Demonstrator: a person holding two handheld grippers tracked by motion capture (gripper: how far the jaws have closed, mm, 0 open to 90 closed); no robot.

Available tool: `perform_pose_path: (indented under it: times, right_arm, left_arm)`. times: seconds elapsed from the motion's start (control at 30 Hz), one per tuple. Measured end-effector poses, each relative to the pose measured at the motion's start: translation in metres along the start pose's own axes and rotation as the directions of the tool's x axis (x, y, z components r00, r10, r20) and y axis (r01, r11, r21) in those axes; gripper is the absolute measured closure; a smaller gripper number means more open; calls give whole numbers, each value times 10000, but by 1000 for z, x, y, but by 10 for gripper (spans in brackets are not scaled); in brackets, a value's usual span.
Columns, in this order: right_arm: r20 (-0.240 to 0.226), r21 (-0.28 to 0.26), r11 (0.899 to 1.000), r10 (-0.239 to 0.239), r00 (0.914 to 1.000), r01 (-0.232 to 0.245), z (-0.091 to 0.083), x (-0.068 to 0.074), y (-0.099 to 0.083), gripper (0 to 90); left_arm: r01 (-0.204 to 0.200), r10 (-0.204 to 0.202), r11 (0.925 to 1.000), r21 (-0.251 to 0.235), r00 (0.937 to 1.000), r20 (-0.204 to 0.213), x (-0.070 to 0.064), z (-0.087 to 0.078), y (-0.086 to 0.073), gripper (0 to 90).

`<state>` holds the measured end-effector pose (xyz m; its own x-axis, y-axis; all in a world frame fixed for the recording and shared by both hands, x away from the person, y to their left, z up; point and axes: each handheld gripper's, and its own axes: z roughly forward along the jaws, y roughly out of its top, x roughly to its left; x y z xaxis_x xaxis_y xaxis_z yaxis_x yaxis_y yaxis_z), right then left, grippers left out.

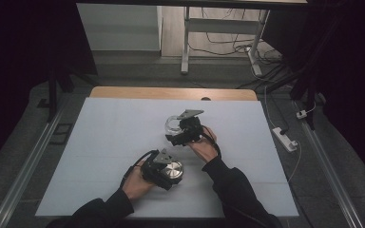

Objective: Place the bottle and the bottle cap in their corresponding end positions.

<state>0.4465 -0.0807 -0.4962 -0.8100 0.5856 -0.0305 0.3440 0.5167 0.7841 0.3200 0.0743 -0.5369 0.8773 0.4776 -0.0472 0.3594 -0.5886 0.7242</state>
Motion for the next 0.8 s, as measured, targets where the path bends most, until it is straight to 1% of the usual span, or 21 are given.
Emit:
perform_pose_path:
  times: [0.07,0.17,0.27,0.33,0.43,0.5,0.57,0.63,0.73,0.8]
  right_arm:
    - [60,-51,10000,-59,10000,60,-3,-1,1,35]
    - [-23,-168,9999,26,10000,-26,-8,-2,1,17]
    - [-90,-200,9998,84,9999,-86,-11,-3,1,10]
    - [-98,-182,9998,31,9999,-32,-12,-2,1,4]
    - [-63,-107,9999,17,10000,-18,-13,-1,0,1]
    - [-58,-102,9999,-25,10000,25,-15,0,-2,0]
    - [-154,-143,9999,81,9998,-83,-16,0,-3,0]
    - [-222,-71,9999,119,9997,-121,-18,0,-5,0]
    - [-332,-17,9999,117,9994,-117,-22,1,-9,0]
    - [-445,-47,9998,201,9988,-203,-26,1,-11,0]
  left_arm:
    - [66,-66,10000,-44,10000,-66,-1,-4,1,58]
    - [111,-112,9998,-162,9999,-78,0,-11,1,45]
    - [264,-267,9991,-325,9996,-99,1,-17,0,38]
    - [360,-365,9983,-452,9993,-102,2,-20,-1,33]
    - [540,-539,9967,-607,9985,30,3,-26,-4,25]
    - [575,-569,9959,-692,9983,106,2,-31,-5,18]
    - [556,-548,9958,-730,9984,129,2,-34,-6,10]
    - [624,-609,9947,-819,9979,203,2,-36,-7,5]
    - [710,-676,9933,-916,9969,397,3,-38,-8,0]
    - [783,-733,9919,-1004,9959,528,4,-39,-8,0]
